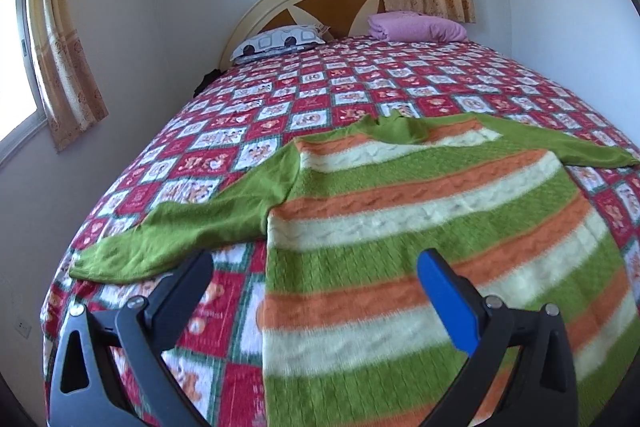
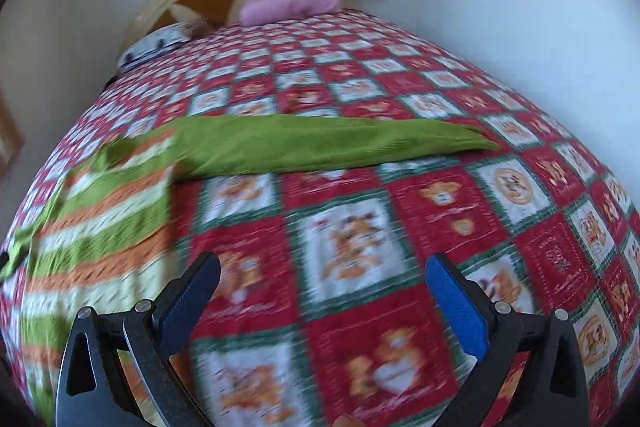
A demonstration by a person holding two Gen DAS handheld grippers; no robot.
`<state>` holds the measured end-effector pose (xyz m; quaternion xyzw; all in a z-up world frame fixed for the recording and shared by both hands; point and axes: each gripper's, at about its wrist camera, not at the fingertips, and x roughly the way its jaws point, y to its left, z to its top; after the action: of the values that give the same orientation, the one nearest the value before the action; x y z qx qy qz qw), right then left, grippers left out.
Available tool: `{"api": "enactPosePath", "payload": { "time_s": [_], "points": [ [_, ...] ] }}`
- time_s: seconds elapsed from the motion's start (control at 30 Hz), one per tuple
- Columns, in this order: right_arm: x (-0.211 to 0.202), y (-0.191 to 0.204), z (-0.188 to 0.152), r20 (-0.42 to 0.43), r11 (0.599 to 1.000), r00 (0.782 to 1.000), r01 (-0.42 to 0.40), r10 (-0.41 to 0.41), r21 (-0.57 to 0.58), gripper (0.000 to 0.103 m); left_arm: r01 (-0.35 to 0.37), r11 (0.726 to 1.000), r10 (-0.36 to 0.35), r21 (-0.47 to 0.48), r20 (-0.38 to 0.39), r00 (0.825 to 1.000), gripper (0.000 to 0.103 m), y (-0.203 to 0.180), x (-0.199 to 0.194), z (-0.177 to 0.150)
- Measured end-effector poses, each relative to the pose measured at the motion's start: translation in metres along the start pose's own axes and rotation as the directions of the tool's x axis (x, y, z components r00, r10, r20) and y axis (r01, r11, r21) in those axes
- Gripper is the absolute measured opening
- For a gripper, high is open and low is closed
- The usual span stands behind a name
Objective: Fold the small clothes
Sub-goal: 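Move the right tool to the sweater's sleeve cuff and close on it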
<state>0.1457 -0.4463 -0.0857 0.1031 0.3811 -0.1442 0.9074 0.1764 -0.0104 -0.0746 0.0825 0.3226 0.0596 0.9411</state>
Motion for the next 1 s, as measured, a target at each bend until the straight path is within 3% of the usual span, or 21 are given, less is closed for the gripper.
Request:
{"api": "enactPosePath", "payload": {
  "time_s": [0.2, 0.37, 0.47, 0.57, 0.63, 0.67, 0.7, 0.8, 1.0],
  "points": [
    [0.037, -0.079, 0.041, -0.042, 0.979, 0.995, 0.094, -0.087, 0.18, 0.102, -0.067, 0.998, 0.066, -0.012, -0.049, 0.997, 0.103, 0.014, 0.055, 0.012],
    [0.058, -0.121, 0.064, -0.054, 0.947, 0.997, 0.077, -0.063, 0.312, 0.098, -0.095, 0.995, 0.092, -0.022, -0.091, 0.992, 0.103, 0.021, 0.084, 0.016],
    [0.081, -0.138, 0.076, -0.081, 0.922, 0.995, 0.081, -0.055, 0.379, 0.084, -0.109, 0.994, 0.105, -0.029, -0.111, 0.988, 0.103, 0.026, 0.098, 0.018],
    [0.101, -0.151, 0.083, -0.098, 0.901, 0.994, 0.08, -0.042, 0.426, 0.078, -0.119, 0.992, 0.113, -0.045, -0.129, 0.985, 0.103, 0.031, 0.109, 0.019],
    [0.107, -0.153, 0.09, -0.085, 0.903, 0.995, 0.074, -0.042, 0.423, 0.054, -0.124, 0.991, 0.115, -0.056, -0.139, 0.984, 0.103, 0.035, 0.114, 0.018],
    [0.111, -0.154, 0.093, -0.09, 0.901, 0.996, 0.064, -0.028, 0.429, 0.027, -0.122, 0.991, 0.112, -0.062, -0.145, 0.983, 0.103, 0.037, 0.117, 0.017],
    [0.115, -0.156, 0.095, -0.099, 0.895, 0.995, 0.054, -0.011, 0.442, 0.016, -0.12, 0.991, 0.109, -0.066, -0.152, 0.982, 0.103, 0.038, 0.118, 0.015],
    [0.118, -0.154, 0.099, -0.105, 0.892, 0.994, 0.048, -0.001, 0.449, 0.01, -0.114, 0.991, 0.1, -0.075, -0.166, 0.981, 0.103, 0.042, 0.121, 0.01],
    [0.091, -0.127, 0.123, -0.043, 0.924, 0.999, 0.03, -0.014, 0.38, 0.009, -0.103, 0.988, 0.085, -0.111, -0.159, 0.984, 0.103, 0.057, 0.112, 0.003]
  ]
}}
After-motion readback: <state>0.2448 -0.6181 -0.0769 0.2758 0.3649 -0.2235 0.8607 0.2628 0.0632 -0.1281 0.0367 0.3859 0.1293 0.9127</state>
